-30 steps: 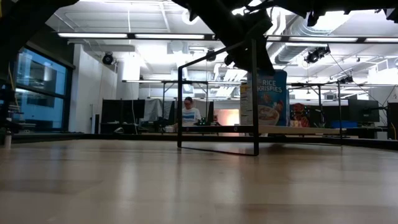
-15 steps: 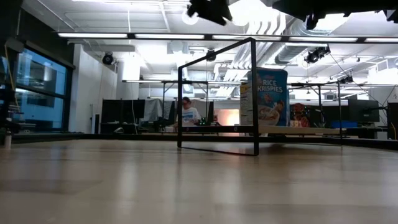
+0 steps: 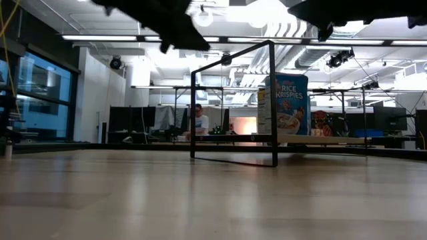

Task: Stack cereal on shelf
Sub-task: Put the blue cereal box on the shelf aligned with the blue cereal box

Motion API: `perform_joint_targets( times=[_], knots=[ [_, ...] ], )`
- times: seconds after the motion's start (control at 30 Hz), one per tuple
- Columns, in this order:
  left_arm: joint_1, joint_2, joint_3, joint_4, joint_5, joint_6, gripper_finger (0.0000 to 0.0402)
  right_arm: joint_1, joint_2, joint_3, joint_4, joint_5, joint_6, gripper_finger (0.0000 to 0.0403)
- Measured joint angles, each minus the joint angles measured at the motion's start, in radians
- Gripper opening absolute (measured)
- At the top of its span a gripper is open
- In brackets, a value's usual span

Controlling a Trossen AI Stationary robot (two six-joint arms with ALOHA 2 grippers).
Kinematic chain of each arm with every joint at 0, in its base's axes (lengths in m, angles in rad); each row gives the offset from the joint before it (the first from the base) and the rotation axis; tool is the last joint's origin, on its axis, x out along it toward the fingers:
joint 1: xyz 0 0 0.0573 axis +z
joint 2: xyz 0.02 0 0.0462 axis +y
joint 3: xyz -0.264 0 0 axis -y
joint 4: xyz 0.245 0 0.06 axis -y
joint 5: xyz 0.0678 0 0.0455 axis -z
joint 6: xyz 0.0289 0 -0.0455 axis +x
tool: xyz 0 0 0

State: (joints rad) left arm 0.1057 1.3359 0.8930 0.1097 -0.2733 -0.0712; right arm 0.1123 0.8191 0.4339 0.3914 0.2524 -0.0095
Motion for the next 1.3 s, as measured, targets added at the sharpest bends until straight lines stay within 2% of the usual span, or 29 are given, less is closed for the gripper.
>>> perform_joint_targets(
  times=[0.1, 0.23, 0.37, 0.5, 0.87, 1.07, 1.3],
  knots=[
    [-0.023, -0.09, -0.122, 0.158, 0.002, -0.005, 0.0003, 0.0, 0.092, 0.104, -0.178, 0.011, 0.042, 0.0],
    [-0.054, -0.2, -0.22, 0.313, 0.001, 0.003, 0.0002, 0.006, 0.245, 0.262, -0.397, 0.085, 0.062, 0.0],
    [-0.082, -0.252, -0.279, 0.36, 0.001, 0.031, 0.0002, 0.012, 0.376, 0.353, -0.474, 0.146, 0.037, 0.0],
    [-0.089, -0.265, -0.284, 0.339, 0.001, 0.031, 0.0001, 0.013, 0.459, 0.408, -0.474, 0.151, 0.018, 0.0],
    [-0.089, -0.254, -0.285, 0.335, -0.002, 0.041, 0.0001, 0.013, 0.53, 0.443, -0.598, 0.21, 0.03, 0.0],
    [-0.088, -0.254, -0.285, 0.332, -0.003, 0.042, 0.0001, 0.013, 0.568, 0.443, -0.613, 0.29, -0.033, 0.0],
    [-0.088, -0.254, -0.285, 0.328, -0.003, 0.056, 0.0001, 0.013, 0.582, 0.444, -0.619, 0.325, -0.044, 0.0]
  ],
)
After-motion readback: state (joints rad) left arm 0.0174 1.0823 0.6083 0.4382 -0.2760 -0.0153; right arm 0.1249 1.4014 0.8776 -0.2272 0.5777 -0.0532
